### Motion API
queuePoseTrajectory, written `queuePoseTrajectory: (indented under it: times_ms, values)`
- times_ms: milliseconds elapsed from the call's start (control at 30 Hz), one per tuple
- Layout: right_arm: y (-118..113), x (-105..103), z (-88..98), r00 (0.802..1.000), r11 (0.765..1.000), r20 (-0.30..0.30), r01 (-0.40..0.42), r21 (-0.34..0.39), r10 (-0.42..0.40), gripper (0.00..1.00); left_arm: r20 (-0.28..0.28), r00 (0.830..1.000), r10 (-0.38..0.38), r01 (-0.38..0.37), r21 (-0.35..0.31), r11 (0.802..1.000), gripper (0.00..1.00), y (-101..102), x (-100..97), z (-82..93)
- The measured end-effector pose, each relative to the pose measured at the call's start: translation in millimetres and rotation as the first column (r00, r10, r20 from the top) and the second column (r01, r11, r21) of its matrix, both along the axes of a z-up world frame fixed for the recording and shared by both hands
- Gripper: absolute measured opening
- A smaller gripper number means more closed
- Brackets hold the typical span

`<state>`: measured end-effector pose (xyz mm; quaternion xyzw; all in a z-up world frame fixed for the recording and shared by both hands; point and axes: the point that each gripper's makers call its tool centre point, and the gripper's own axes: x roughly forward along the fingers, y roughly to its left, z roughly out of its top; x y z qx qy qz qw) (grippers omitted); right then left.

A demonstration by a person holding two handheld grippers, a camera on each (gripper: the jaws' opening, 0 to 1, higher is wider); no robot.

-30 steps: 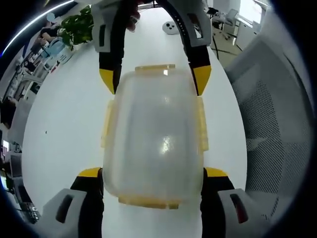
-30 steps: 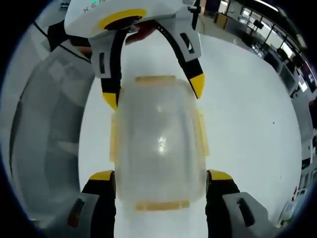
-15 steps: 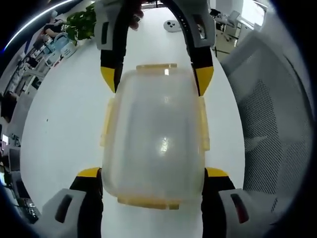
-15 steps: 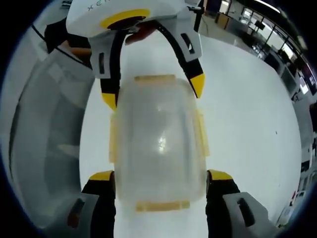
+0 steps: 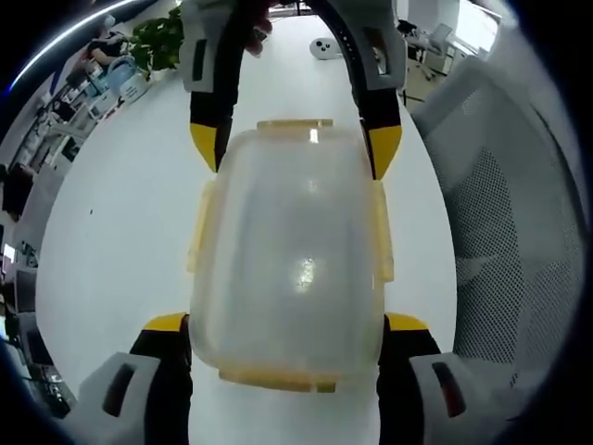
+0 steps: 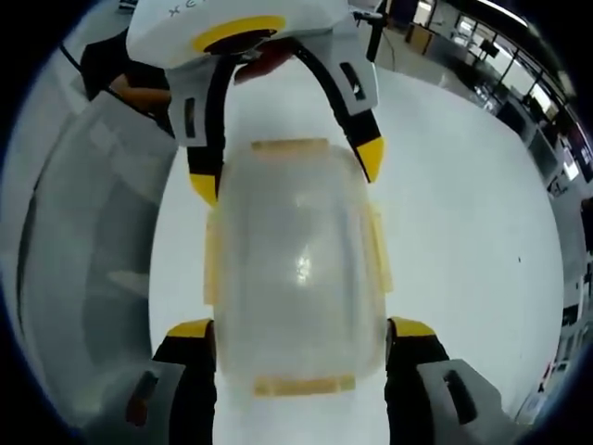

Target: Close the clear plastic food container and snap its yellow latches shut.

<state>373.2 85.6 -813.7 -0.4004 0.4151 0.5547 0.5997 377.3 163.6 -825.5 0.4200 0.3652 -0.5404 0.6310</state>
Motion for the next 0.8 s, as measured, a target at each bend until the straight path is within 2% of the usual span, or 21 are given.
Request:
queuePoseTrajectory:
  times_ms: [500, 800]
  values:
    - [5, 0, -0.9, 1.0, 1.0, -0.006, -0.011, 0.01, 0.011, 0.75, -0.009, 1.0, 0.009, -0.009, -0.005, 1.0, 0.85, 5, -0.8, -1.2]
    - [5, 10, -0.5, 1.0, 1.0, -0.004, -0.012, 0.016, 0.012, 0.75, -0.009, 1.0, 0.014, -0.014, -0.001, 1.0, 0.85, 6, 9.0, -1.5]
